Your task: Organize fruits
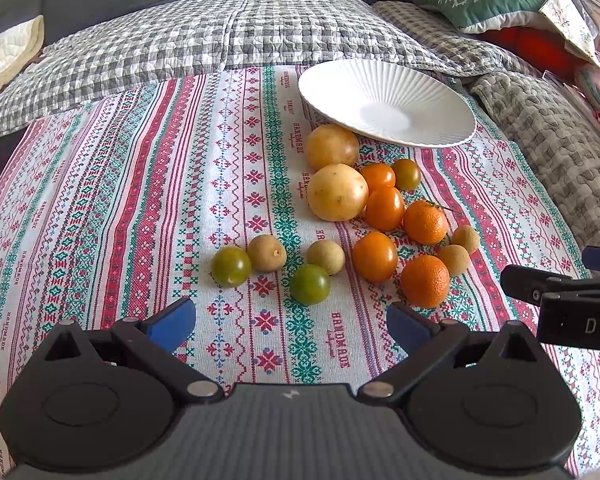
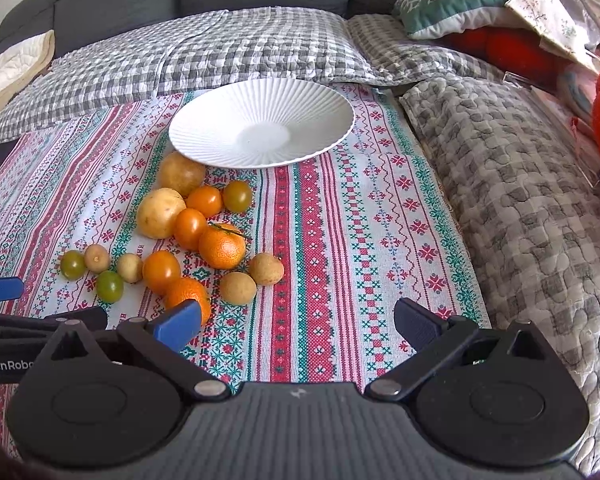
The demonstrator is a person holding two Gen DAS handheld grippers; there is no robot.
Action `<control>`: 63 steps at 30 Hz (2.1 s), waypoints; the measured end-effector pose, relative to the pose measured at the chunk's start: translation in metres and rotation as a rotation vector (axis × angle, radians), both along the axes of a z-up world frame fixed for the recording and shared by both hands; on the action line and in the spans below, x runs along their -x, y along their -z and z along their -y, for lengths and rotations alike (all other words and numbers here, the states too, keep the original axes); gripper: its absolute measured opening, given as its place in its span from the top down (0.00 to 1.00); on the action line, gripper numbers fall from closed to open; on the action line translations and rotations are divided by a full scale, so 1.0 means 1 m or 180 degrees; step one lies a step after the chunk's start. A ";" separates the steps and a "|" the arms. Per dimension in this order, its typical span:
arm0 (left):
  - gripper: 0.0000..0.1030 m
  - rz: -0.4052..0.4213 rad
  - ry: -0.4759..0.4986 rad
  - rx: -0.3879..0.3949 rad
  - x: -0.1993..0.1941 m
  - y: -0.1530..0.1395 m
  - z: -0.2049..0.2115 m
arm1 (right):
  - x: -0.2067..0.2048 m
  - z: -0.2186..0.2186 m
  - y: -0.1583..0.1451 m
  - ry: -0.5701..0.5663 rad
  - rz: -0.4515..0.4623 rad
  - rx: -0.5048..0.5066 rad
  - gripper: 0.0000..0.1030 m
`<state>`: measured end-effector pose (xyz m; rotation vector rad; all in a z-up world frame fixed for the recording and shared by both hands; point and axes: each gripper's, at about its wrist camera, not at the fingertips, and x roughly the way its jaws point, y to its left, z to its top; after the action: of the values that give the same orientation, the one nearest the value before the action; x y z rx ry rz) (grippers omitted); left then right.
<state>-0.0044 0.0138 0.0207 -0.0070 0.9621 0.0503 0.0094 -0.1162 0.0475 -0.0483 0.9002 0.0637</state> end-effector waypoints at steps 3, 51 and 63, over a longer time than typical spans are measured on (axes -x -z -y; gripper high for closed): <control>0.08 -0.0004 -0.0007 0.0010 -0.001 0.000 -0.001 | 0.000 0.000 0.000 0.0016 -0.0003 -0.0014 0.00; 0.08 0.0013 -0.0014 0.0039 -0.001 -0.006 -0.004 | -0.002 0.001 0.001 0.0026 -0.0007 0.0016 0.00; 0.08 0.0091 -0.0058 -0.0022 -0.005 -0.013 -0.014 | -0.008 0.002 0.002 0.0000 -0.0013 0.0023 0.00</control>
<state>0.0011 0.0279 0.0340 -0.0099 0.9334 0.0702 0.0170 -0.1179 0.0456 -0.0550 0.9044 0.0605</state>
